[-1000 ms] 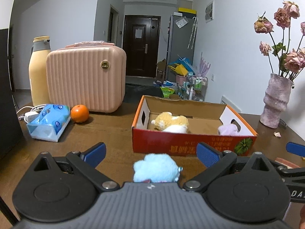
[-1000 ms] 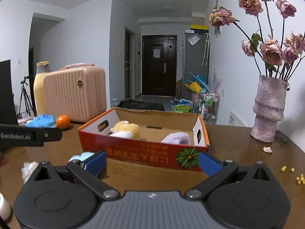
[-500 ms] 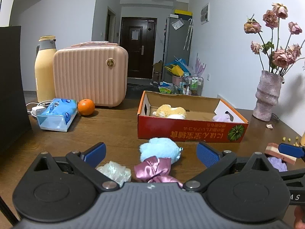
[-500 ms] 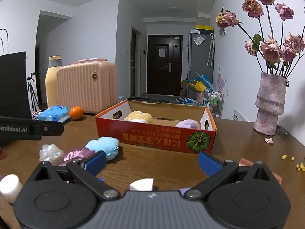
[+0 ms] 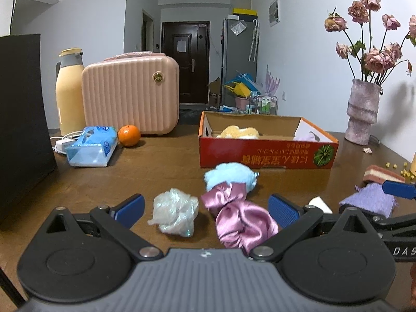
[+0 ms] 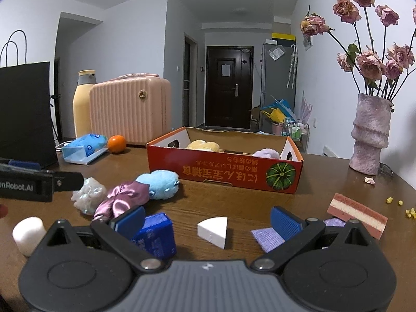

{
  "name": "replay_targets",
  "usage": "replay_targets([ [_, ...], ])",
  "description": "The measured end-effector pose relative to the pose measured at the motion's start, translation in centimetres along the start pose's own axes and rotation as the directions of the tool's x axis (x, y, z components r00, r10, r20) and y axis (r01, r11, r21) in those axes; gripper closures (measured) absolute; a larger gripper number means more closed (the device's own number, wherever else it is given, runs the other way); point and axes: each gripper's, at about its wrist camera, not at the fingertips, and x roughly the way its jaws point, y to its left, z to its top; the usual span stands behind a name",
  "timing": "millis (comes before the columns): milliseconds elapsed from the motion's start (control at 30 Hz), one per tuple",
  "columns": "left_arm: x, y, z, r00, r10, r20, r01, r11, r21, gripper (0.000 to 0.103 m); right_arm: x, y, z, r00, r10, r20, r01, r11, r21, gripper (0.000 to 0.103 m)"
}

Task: Organize soft objects
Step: 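Move the left tool back over the table toward the white foam cylinder, then close the left tool on the white foam cylinder and lift it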

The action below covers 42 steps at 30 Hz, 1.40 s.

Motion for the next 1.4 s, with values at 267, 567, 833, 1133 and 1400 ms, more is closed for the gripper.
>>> replay_targets([
  [267,-1.1,1.1,-0.8,0.999,0.004,-0.035,-0.004,1.000,0.013,0.000,-0.4,0.6,-0.8,1.000,0.002,-0.013,-0.002,1.000,-0.002,0.000],
  [567,-1.9,3.1,-1.5,0.990,0.068,-0.122,-0.058,0.995,0.081,0.000,-0.8,1.2,-1.5,1.000,0.013,-0.028,-0.013,1.000,-0.019,0.000],
  [833,-0.5,4.9,-3.7,0.963,0.078,-0.256,-0.065,0.996,0.059,0.000,-0.8,1.3,-1.8,0.999,0.018,-0.041,-0.019,1.000,-0.018,0.000],
  [1133,0.3,5.0,-5.2,0.952,0.061,-0.299,-0.049,0.998,0.046,0.010,-0.6,1.5,-2.0,0.998,0.022,-0.054,-0.024,0.999,-0.029,0.000],
  [1400,0.5,4.9,-5.6,0.956,0.025,-0.293,-0.017,0.999,0.031,0.044,-0.5,1.7,-2.1,0.998,0.027,-0.057,-0.029,0.999,-0.034,0.000],
])
